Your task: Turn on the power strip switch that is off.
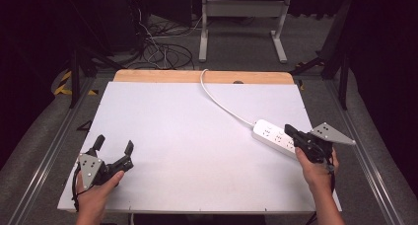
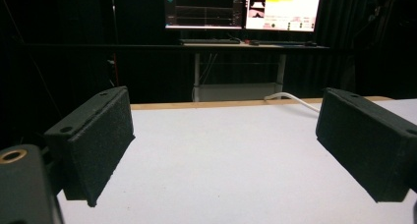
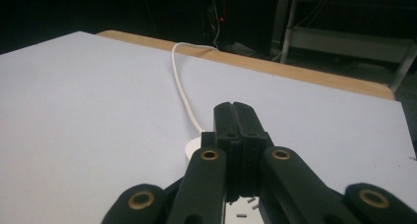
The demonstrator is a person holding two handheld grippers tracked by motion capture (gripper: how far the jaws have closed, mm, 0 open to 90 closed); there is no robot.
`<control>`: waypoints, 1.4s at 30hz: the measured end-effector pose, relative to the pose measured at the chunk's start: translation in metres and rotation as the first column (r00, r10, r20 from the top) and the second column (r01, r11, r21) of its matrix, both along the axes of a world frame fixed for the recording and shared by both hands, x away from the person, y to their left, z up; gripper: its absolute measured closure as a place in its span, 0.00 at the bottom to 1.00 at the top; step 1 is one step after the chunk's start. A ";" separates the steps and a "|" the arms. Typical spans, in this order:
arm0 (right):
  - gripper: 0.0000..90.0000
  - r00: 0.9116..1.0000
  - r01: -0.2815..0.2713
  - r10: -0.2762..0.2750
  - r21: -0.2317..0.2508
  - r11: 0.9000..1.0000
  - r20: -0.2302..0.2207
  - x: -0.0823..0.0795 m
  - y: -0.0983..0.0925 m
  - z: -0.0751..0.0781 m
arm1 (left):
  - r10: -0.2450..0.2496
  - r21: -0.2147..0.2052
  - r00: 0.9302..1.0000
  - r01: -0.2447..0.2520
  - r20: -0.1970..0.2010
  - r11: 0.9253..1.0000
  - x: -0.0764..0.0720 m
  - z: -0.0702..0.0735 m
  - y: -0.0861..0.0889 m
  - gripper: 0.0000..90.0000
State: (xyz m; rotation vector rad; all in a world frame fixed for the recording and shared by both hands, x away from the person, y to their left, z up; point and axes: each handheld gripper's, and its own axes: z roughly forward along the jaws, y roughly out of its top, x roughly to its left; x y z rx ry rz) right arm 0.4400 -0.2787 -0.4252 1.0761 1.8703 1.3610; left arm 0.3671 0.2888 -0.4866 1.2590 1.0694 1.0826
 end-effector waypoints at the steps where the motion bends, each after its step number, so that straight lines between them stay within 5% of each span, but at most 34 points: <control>1: 1.00 1.000 0.000 0.000 0.000 1.000 0.000 0.000 0.000 0.000 | 0.002 0.001 1.000 -0.002 0.001 1.000 0.000 0.000 0.000 0.09; 11: 1.00 0.990 0.047 -0.053 -0.050 0.998 -0.129 0.027 0.006 0.018 | 0.005 0.001 1.000 -0.005 -0.001 1.000 -0.001 0.000 0.002 0.09; 18: 1.00 0.954 0.072 -0.096 -0.093 0.993 -0.284 0.055 0.019 0.011 | 0.000 0.004 1.000 0.000 -0.004 1.000 0.000 -0.001 0.001 0.09; 24: 1.00 0.906 0.085 -0.140 -0.152 0.985 -0.399 0.079 0.030 0.001 | 0.000 0.004 1.000 0.000 -0.003 1.000 -0.001 -0.001 0.001 0.09; 25: 1.00 0.906 0.085 -0.140 -0.152 0.985 -0.399 0.079 0.030 0.001 | 0.000 0.004 1.000 0.000 -0.003 1.000 -0.001 -0.001 0.001 0.09; 26: 1.00 0.889 0.084 -0.158 -0.186 0.979 -0.430 0.086 0.035 -0.004 | 0.002 0.001 1.000 -0.002 -0.003 1.000 -0.001 -0.001 0.003 0.09; 27: 1.00 0.885 0.081 -0.160 -0.194 0.978 -0.436 0.088 0.037 -0.005 | 0.002 0.001 1.000 -0.002 -0.003 1.000 -0.001 -0.001 0.003 0.09; 32: 1.00 0.881 0.069 -0.178 -0.251 0.965 -0.439 0.093 0.047 -0.010 | 0.006 0.001 1.000 -0.006 -0.003 1.000 -0.002 -0.001 0.004 0.09; 42: 1.00 0.875 0.074 -0.198 -0.283 0.956 -0.441 0.098 0.051 -0.012 | 0.008 -0.002 1.000 -0.008 -0.002 1.000 -0.002 -0.001 0.005 0.09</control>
